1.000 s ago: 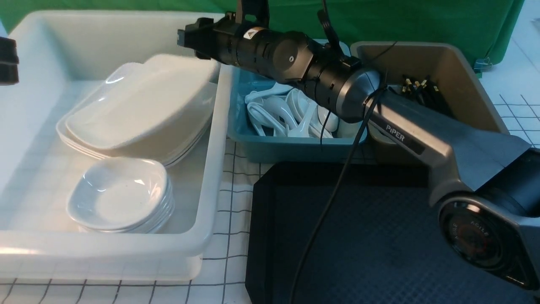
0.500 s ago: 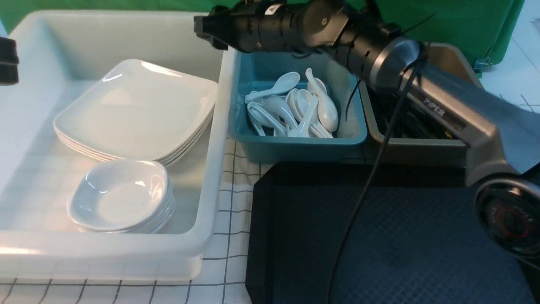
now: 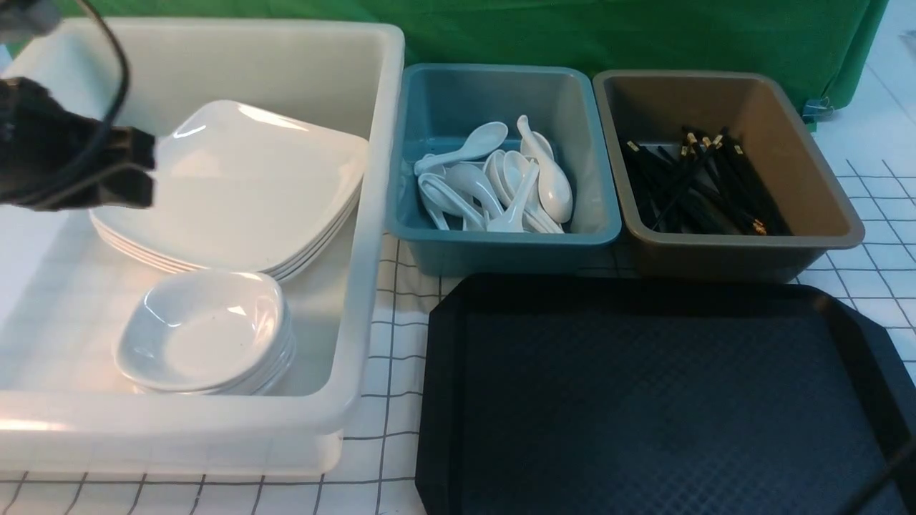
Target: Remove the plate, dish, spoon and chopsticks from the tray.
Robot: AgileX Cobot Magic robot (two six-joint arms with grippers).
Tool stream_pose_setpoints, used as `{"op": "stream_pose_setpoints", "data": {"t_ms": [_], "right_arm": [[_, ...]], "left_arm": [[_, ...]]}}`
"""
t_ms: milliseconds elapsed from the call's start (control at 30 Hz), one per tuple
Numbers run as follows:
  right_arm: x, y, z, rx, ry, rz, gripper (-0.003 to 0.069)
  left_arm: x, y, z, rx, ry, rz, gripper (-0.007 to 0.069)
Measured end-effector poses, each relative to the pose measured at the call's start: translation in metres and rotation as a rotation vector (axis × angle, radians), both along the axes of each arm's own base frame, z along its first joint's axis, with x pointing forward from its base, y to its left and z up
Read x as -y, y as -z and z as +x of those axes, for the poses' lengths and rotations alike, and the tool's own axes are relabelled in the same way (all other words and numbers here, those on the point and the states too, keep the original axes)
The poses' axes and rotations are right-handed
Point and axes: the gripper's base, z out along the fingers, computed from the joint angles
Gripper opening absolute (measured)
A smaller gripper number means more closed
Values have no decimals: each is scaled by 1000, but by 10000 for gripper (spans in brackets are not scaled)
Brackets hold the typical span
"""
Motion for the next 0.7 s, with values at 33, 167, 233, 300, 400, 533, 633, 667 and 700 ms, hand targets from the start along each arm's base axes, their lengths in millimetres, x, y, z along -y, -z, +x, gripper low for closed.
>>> {"op": "stream_pose_setpoints", "data": {"t_ms": [33,167,233,300,400,533,633,667,700], "right_arm": [[7,-7,-7,13,17,-1,3],[44,-28,-46,37,125,-16,3],[60,-39,-73,63,153,-5,3],[74,-39,-99,61,183,-5,3],[94,-35,-141,113,237,33,3],[120,-16,-194,283,312,158,3],[135,6,-233,429,339,293,3],[139,13,-244,473,341,341,3],[145,25,-260,534,335,386,3]], "left_arm": [[12,0,-1,0,43,4,-2],[60,0,-12,5,228,23,-2],[77,-3,-20,16,294,24,-2],[91,-11,-31,53,354,30,-2],[102,-29,-53,134,421,30,-2],[99,-59,-87,257,464,6,-2],[89,-76,-110,325,470,-9,-2],[85,-81,-118,348,471,-13,-2],[80,-87,-130,384,469,-21,-2]]}}
